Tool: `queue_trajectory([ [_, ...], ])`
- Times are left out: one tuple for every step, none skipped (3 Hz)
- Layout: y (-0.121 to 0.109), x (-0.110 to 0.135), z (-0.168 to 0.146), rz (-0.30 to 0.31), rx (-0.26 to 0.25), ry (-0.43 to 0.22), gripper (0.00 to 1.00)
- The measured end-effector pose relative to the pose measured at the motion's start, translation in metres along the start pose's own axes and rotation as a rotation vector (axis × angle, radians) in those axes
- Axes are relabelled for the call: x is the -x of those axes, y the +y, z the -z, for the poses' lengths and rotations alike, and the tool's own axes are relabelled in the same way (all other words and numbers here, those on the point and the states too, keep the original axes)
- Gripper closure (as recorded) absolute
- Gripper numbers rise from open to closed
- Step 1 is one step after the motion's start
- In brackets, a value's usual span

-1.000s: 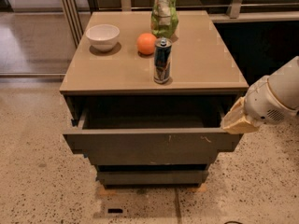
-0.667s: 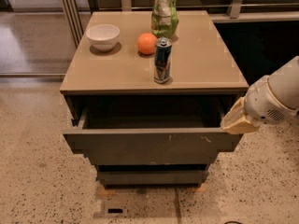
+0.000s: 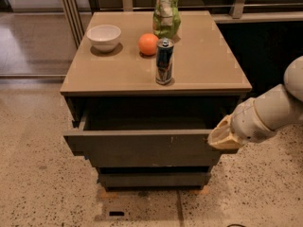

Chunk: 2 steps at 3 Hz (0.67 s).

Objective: Close top drawer

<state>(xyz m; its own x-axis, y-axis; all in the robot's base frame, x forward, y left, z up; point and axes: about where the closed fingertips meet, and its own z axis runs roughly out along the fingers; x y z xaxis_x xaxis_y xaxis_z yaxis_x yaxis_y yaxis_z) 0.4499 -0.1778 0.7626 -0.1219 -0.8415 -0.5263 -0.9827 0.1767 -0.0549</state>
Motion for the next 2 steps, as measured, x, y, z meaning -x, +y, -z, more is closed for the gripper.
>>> queue_trajectory([
  [0.0,-0.004,-0.05,0.017,0.04,-0.037,1.0],
  [0.0,-0.015,-0.102,0.004,0.072,-0.051,1.0],
])
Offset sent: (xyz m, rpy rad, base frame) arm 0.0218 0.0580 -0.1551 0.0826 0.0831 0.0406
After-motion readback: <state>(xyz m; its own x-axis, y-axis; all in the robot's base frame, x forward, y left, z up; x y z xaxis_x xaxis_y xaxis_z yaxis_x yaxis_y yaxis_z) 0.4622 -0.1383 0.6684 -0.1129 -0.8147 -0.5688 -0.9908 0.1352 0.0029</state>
